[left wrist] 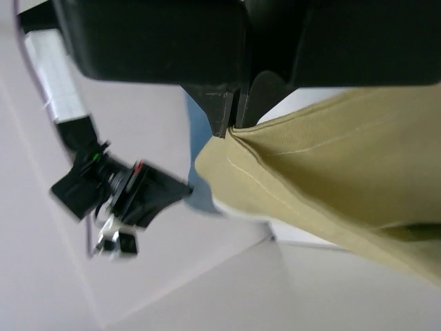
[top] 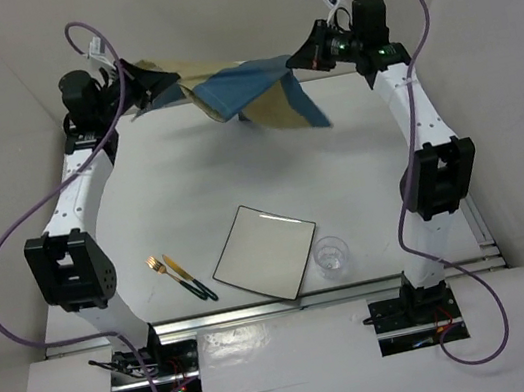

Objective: Set the dinner table for one person

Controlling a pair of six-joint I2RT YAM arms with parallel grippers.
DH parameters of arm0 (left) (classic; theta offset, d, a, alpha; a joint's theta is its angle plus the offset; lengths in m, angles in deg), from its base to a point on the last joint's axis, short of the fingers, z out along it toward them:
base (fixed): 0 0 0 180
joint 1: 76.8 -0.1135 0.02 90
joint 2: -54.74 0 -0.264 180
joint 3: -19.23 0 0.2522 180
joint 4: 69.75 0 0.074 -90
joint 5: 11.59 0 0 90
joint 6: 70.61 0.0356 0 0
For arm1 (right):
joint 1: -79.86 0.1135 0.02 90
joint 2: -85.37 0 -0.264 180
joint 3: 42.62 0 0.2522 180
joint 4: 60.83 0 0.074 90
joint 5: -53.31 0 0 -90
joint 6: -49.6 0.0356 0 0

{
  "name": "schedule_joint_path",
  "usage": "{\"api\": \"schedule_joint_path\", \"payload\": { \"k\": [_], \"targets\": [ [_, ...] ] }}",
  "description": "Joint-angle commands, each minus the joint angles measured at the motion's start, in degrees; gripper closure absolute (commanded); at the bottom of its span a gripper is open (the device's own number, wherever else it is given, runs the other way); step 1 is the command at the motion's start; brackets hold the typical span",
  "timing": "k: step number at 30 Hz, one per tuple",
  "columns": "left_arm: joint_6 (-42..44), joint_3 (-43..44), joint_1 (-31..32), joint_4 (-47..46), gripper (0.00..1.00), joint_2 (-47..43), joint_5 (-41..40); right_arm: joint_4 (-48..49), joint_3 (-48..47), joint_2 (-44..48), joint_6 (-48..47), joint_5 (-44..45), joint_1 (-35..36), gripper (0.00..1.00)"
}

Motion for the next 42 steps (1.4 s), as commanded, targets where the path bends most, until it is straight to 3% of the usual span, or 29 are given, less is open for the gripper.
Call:
{"api": "schedule_joint_path", "payload": {
  "k": [1, 3, 5, 6, 7, 8, 12, 18, 19, 20, 21, 22, 23, 24, 27, 30, 32, 33, 35, 36, 37, 38, 39, 40, 41, 42],
  "targets": [
    [8.1, -8.8, 3.1, 2.2, 1.00, -4.2, -0.7, 1.1, 3.0, 1.4, -1.1, 7.7, -2.6, 0.99],
    [10.6, -14.0, 5.0, 2.2, 1.00, -4.9, -2.5, -0.1, 3.9, 0.0, -1.1, 10.8, -3.1, 0.91],
    [10.6, -22.0, 6.2, 1.0, 1.00, -5.7, -3.2, -2.3, 3.9, -1.2, -2.6, 10.8, -3.1, 0.90],
    [9.9, -24.0, 6.2, -0.7, 1.00, -5.7, -3.7, -2.8, 3.9, -1.2, -2.6, 10.8, -3.1, 0.92],
    [9.9, -25.4, 6.2, -1.8, 1.00, -4.6, -3.2, -2.8, 5.1, -1.2, -3.4, 8.5, -3.1, 1.00],
    [9.9, -26.3, 5.5, -1.8, 1.00, -2.7, -3.2, -1.9, 6.6, 0.7, -4.0, 7.8, -3.1, 1.00],
    [12.0, -20.1, 4.5, 2.8, 1.00, 2.4, -1.7, 2.7, 22.5, 7.6, -8.0, 7.3, -0.2, 1.00],
    [12.1, -5.6, 1.5, 8.4, 1.00, 11.2, -2.3, -0.3, 35.9, 13.9, -15.8, 15.2, 10.1, 1.00],
    [11.1, -4.7, 0.7, 9.2, 1.00, 11.9, -2.3, -0.8, 38.8, 13.9, -16.4, 16.7, 13.6, 0.93],
    [11.1, -4.2, -0.6, 10.0, 0.95, 12.0, -2.3, -1.5, 40.2, 14.9, -16.4, 19.2, 15.2, 0.50],
    [11.1, -3.0, -1.3, 10.7, 0.95, 12.0, -2.3, -1.6, 41.5, 15.8, -16.4, 20.0, 16.5, 0.19],
    [12.7, -2.0, -2.0, 15.0, 0.44, 12.5, -3.7, -2.1, 43.3, 16.4, -15.8, 20.6, 18.2, 0.02],
    [13.6, 0.1, -3.3, 17.4, 0.20, 13.2, -3.7, -2.6, 43.3, 17.1, -15.8, 22.2, 18.9, 0.00],
    [14.3, 0.1, -3.9, 19.5, 0.02, 13.2, -4.4, -2.6, 43.8, 17.1, -15.2, 23.1, 18.9, 0.00],
    [16.4, 4.0, -5.2, 27.4, 0.00, 15.4, -4.5, -5.7, 41.1, 17.8, -13.8, 27.1, 18.9, 0.00],
    [18.4, 6.3, -5.2, 36.5, 0.02, 14.8, -10.5, -8.1, 36.7, 17.8, -9.9, 29.1, 15.4, 0.00],
    [19.6, 4.4, -5.2, 39.9, 0.15, 12.2, -15.0, -9.8, 35.5, 18.3, -4.7, 29.1, 11.1, 0.00],
    [20.5, 2.8, -5.2, 41.0, 0.38, 11.1, -16.2, -9.8, 36.0, 19.0, -2.9, 27.2, 9.4, 0.00],
    [21.7, -2.6, -3.6, 44.8, 0.64, 7.9, -20.2, -7.9, 40.3, 21.4, 3.1, 25.2, 4.5, 0.03],
    [21.7, -4.3, -3.1, 46.2, 0.76, 7.0, -21.7, -6.8, 42.5, 22.4, 5.2, 23.1, 2.7, 0.09],
    [21.7, -8.4, -2.3, 48.1, 0.82, 6.2, -23.1, -4.4, 44.7, 24.6, 7.3, 22.0, 1.1, 0.35],
    [21.1, -10.7, -2.3, 48.1, 0.82, 5.5, -23.8, -3.4, 47.2, 25.7, 11.4, 20.7, -0.6, 0.46],
    [20.4, -12.9, -2.3, 48.1, 0.76, 3.8, -24.3, -2.5, 51.5, 26.5, 13.0, 19.7, -3.6, 0.55],
    [19.7, -15.4, -2.3, 48.1, 0.63, 3.0, -24.3, -1.4, 53.5, 27.4, 14.2, 17.9, -4.6, 0.65],
    [19.1, -20.3, -2.3, 45.3, 0.43, 2.2, -23.5, -0.6, 56.4, 28.6, 15.9, 17.4, -6.2, 0.77],
    [19.1, -22.4, -1.8, 43.9, 0.36, 1.5, -21.9, 0.2, 57.5, 28.7, 15.9, 17.4, -6.7, 0.80]
  ]
}}
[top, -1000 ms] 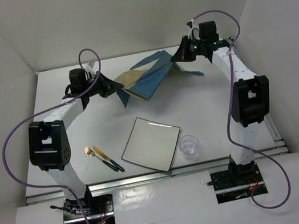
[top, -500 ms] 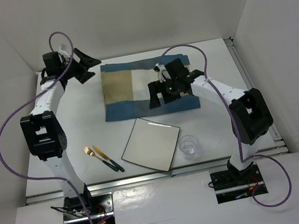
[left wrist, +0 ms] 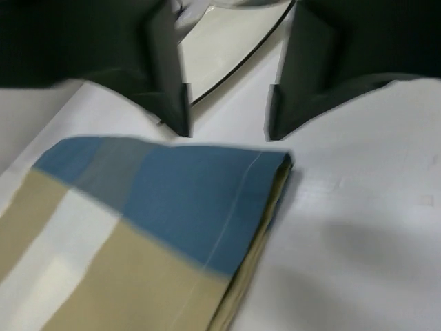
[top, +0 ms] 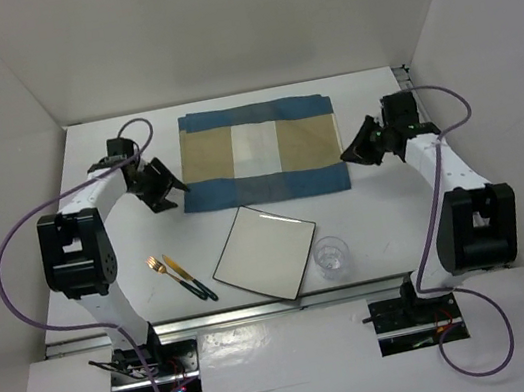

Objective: Set the dinner table for one person

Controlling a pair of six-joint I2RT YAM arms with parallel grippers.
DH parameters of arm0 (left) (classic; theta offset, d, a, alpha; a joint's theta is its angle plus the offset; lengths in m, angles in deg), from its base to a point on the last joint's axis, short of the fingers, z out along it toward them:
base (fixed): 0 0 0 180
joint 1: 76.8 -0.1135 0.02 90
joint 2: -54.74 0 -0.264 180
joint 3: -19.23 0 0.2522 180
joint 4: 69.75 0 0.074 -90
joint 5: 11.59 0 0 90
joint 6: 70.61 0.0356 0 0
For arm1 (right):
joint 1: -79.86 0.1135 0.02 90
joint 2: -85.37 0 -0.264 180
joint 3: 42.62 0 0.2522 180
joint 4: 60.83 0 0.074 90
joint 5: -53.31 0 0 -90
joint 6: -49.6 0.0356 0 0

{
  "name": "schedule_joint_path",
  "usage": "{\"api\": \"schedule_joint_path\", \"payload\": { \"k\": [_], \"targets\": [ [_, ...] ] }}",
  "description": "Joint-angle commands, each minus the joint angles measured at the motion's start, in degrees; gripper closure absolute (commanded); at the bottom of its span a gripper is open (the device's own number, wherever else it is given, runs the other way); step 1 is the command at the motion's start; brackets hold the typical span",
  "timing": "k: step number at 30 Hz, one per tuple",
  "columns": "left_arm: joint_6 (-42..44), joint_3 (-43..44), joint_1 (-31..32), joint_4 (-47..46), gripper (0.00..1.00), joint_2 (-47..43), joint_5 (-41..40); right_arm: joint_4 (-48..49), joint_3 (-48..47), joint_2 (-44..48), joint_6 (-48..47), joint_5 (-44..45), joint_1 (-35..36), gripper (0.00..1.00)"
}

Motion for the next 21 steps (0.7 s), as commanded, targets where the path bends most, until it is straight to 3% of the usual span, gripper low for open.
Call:
{"api": "schedule_joint_path", "payload": {
  "k": [1, 2, 3, 6, 7, 17, 21],
  "targets": [
    [-1.5, -7.1, 0.0, -0.9, 0.27, -5.0, -1.0, 3.3, 5.4, 2.0, 7.9, -4.8, -1.1, 0.80],
    [-1.5, -8.9, 0.6, -1.7, 0.19, -5.0, -0.5, 3.3, 5.9, 2.0, 7.9, -5.5, -1.8, 0.80],
    [-2.3, -9.0, 0.6, -2.2, 0.10, -5.0, -0.5, 3.3, 7.0, 1.4, 8.5, -6.1, -2.7, 0.70],
    [-1.8, -8.2, 1.1, -2.2, 0.12, -2.3, -1.2, 4.1, 9.3, -0.4, 10.9, -8.3, -4.2, 0.33],
    [-1.3, -8.2, 1.8, -2.2, 0.14, -1.2, -1.2, 4.1, 10.0, -0.4, 10.9, -8.3, -4.2, 0.28],
    [-1.3, -5.5, 2.9, -3.4, 0.41, 4.8, -2.7, 10.5, 14.6, -5.0, 13.4, 0.6, -4.2, 0.28],
    [-0.7, -3.7, 2.9, -2.1, 0.80, 6.0, -3.9, 9.7, 12.5, -10.7, 13.4, 2.2, -4.2, 0.24]
  ]
}}
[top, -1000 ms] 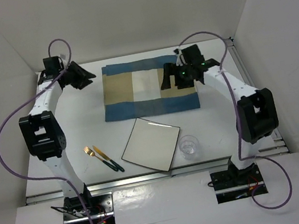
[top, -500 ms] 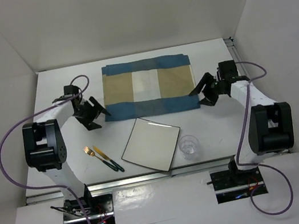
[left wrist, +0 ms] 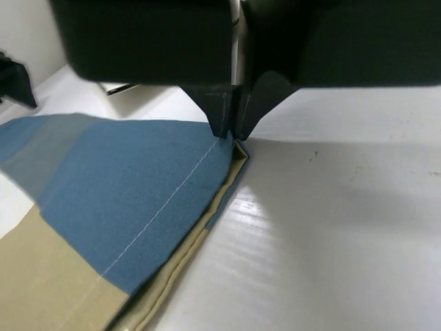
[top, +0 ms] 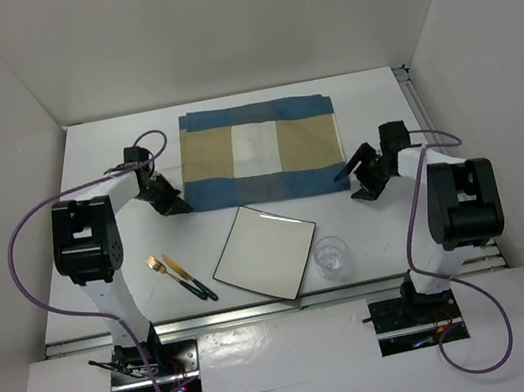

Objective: Set the dinner table for one person

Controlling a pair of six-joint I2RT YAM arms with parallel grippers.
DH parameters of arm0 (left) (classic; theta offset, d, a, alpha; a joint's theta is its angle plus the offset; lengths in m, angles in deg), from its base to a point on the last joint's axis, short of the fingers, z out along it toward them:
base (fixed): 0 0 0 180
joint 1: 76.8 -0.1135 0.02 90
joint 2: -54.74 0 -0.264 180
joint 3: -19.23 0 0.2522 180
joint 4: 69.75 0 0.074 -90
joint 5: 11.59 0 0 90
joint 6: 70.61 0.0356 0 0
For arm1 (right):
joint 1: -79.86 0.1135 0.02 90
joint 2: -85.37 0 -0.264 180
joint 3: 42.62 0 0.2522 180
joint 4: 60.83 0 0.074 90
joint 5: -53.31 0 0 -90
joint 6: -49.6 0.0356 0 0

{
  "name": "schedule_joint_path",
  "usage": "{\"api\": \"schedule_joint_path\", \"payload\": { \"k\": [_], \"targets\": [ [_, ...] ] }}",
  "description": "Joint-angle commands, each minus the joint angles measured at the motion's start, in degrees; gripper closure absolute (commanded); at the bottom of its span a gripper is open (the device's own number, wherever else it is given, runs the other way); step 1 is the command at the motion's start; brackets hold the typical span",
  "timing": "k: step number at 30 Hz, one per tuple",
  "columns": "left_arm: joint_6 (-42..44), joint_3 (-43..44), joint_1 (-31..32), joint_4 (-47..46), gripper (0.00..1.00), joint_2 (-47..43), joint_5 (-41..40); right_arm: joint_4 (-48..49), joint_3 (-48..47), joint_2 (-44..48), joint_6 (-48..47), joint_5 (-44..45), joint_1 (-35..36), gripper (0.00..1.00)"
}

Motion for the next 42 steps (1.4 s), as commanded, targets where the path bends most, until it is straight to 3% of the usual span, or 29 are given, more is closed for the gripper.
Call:
{"api": "schedule_joint_path", "payload": {
  "k": [1, 4, 7, 11, 12, 14, 22, 38, 41, 42],
  "targets": [
    [1.0, 2.5, -0.7, 0.2, 0.99, 1.2, -1.1, 2.7, -2.4, -4.0, 0.7, 2.9, -0.3, 0.24],
    [1.0, 3.2, -0.7, 1.4, 1.00, 1.2, -1.1, 3.5, -3.7, -6.1, 0.7, 3.5, 1.0, 0.24],
    [1.0, 2.5, -0.7, 1.4, 1.00, 0.5, -1.1, 4.0, -5.0, -8.3, 0.7, 4.6, 2.7, 0.34],
    [1.7, 0.9, -0.7, 2.0, 1.00, -0.3, -2.5, 5.5, -6.1, -9.9, 1.2, 4.0, 3.9, 0.56],
    [2.4, 1.5, -0.7, 2.9, 1.00, -0.3, -3.1, 5.5, -6.1, -10.0, 1.2, 4.8, 4.4, 0.75],
    [3.1, 2.1, -0.7, 5.1, 1.00, -0.3, -3.6, 6.2, -7.0, -10.8, 1.2, 4.8, 4.4, 1.00],
    [3.9, -0.5, -0.7, 8.4, 1.00, -5.7, -9.1, 3.7, -7.3, -10.2, -3.3, 5.4, 6.2, 1.00],
    [1.0, -6.1, -1.3, 8.4, 1.00, -7.4, -8.6, 0.6, 0.1, -2.8, -2.0, 10.9, 8.5, 1.00],
    [1.5, -6.7, -1.3, 7.9, 0.98, -7.4, -9.1, 0.0, -1.1, -2.8, -2.6, 10.9, 8.5, 0.78],
    [1.5, -6.7, -1.3, 7.9, 0.91, -7.4, -9.1, -0.7, -1.1, -2.8, -2.6, 10.9, 9.1, 0.58]
  ]
}}
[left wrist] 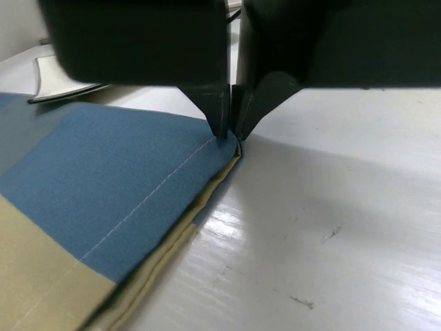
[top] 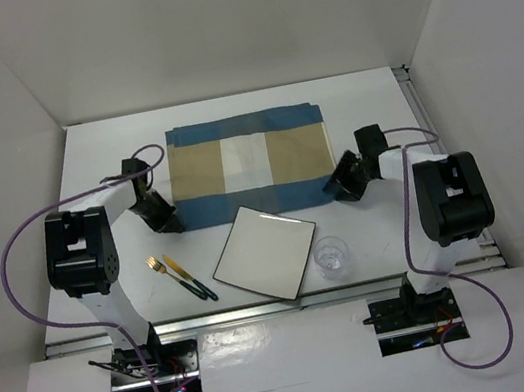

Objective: Set the dinner table for one person

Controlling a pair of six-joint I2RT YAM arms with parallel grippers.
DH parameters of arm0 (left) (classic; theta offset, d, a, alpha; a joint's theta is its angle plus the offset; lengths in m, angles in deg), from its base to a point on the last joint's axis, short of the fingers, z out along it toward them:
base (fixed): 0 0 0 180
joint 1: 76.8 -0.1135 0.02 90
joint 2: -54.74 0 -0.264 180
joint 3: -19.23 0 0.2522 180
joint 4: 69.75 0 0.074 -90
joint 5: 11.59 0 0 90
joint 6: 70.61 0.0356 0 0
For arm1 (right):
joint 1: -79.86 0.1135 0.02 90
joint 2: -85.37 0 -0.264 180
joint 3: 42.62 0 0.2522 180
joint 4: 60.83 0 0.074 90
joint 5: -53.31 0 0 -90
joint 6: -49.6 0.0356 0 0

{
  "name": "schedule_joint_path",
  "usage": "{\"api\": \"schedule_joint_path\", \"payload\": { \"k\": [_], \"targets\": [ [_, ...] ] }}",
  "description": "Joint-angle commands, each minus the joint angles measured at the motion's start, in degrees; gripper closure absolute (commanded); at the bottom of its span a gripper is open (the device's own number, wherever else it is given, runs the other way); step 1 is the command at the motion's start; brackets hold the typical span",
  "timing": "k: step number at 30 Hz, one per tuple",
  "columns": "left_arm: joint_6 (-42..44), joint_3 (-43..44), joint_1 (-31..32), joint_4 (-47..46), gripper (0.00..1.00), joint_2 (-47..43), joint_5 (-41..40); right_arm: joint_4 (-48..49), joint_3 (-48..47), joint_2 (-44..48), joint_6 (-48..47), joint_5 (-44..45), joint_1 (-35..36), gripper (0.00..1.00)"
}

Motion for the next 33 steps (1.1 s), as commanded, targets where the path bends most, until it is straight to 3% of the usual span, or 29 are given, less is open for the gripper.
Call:
{"api": "schedule_joint_path", "payload": {
  "k": [1, 2, 6, 16, 20, 24, 33],
  "targets": [
    [0.6, -0.5, -0.5, 0.8, 0.83, -1.6, -1.8, -3.8, -1.5, 2.1, -2.1, 5.2, 0.6, 0.12],
    [0.6, -0.5, -0.5, 1.4, 0.62, -1.6, -1.8, -4.7, -2.6, 2.1, -2.1, 6.3, 1.4, 0.00],
    [1.1, 0.1, -0.5, 2.1, 0.00, -2.2, -4.2, -9.2, -5.8, 5.2, -2.7, 11.3, 3.0, 0.00],
    [4.1, 8.8, -0.5, 8.0, 0.00, -6.0, -8.3, -26.0, -10.0, 21.4, -6.1, 16.2, 3.5, 0.00],
    [4.1, 12.9, -0.5, 8.7, 0.00, -10.0, -10.1, -31.9, -4.5, 30.8, -3.1, 14.4, 5.4, 0.03],
    [4.1, 15.3, 0.0, 8.7, 0.00, -13.9, -11.1, -36.1, 1.9, 36.7, 3.4, 12.7, 10.9, 0.12],
    [5.2, 15.1, 0.0, 7.4, 0.00, -17.3, -10.4, -41.7, 6.0, 41.9, 13.3, 12.7, 23.8, 0.15]
  ]
}}
